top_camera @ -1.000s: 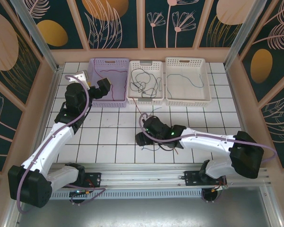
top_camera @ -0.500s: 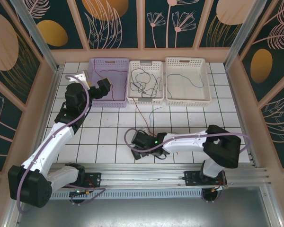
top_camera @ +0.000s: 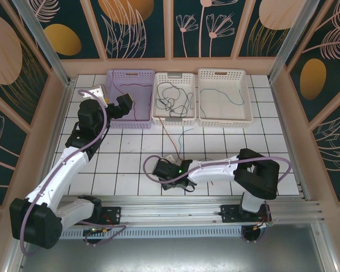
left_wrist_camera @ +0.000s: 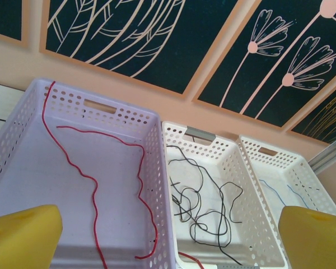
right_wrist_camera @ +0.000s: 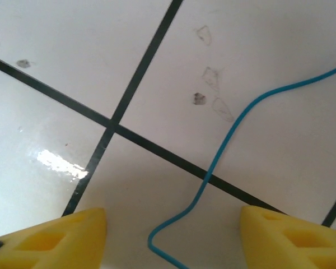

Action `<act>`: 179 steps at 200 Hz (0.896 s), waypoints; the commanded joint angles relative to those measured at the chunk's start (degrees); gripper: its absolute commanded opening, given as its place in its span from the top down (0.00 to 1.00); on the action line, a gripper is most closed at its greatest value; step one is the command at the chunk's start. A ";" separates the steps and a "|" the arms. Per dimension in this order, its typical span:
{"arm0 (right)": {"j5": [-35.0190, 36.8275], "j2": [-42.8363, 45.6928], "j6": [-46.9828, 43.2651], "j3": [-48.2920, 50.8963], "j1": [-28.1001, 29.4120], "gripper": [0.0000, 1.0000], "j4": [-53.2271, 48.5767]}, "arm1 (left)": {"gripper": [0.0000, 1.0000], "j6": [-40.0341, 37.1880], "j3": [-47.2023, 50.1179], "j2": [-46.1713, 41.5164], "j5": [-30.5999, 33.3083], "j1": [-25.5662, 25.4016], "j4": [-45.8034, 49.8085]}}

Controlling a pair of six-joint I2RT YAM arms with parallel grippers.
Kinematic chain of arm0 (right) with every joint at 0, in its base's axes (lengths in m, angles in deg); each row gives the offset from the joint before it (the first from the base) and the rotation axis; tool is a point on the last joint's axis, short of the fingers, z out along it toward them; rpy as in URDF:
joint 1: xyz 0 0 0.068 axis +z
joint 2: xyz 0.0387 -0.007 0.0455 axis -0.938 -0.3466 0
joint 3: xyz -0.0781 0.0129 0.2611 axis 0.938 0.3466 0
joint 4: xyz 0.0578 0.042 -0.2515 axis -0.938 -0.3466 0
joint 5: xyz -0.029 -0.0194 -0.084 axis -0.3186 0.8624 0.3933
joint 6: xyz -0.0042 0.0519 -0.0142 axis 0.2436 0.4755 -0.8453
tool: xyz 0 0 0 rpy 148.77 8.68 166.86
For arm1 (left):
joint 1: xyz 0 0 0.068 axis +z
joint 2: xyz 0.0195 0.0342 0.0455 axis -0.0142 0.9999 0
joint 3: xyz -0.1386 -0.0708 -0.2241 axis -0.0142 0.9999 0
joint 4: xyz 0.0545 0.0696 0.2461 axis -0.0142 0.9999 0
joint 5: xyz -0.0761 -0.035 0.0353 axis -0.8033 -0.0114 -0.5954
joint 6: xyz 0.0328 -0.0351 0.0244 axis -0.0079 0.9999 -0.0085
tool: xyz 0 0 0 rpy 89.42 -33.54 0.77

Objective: Untangle the cables

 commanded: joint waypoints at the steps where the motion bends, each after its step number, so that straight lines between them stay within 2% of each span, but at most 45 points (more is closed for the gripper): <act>1: -0.70 -1.45 0.98 -0.39 0.19 0.44 -2.40 | 0.02 -1.00 -1.36 -0.31 -0.50 -0.58 -0.06; 37: -1.47 -1.18 1.35 -0.02 -0.35 0.62 -2.59 | 0.02 -1.00 -1.39 -0.19 -0.47 -0.58 0.02; 67: -1.61 -0.39 1.44 -0.26 -0.56 0.86 -2.85 | 0.02 -1.13 -1.39 -0.03 -0.47 -0.49 0.03; 93: -0.84 2.75 0.51 -1.74 -0.73 1.00 -3.49 | 0.02 -1.11 -1.50 0.14 -0.57 -0.57 0.04; 124: 2.00 9.58 -1.72 -4.79 -2.30 1.00 -5.37 | 0.02 -1.14 -1.50 0.17 -0.57 -0.54 0.02; 179: 1.56 23.20 -5.09 -7.82 -8.02 1.00 -6.91 | 0.01 -1.17 -1.38 0.18 -0.52 -0.52 0.02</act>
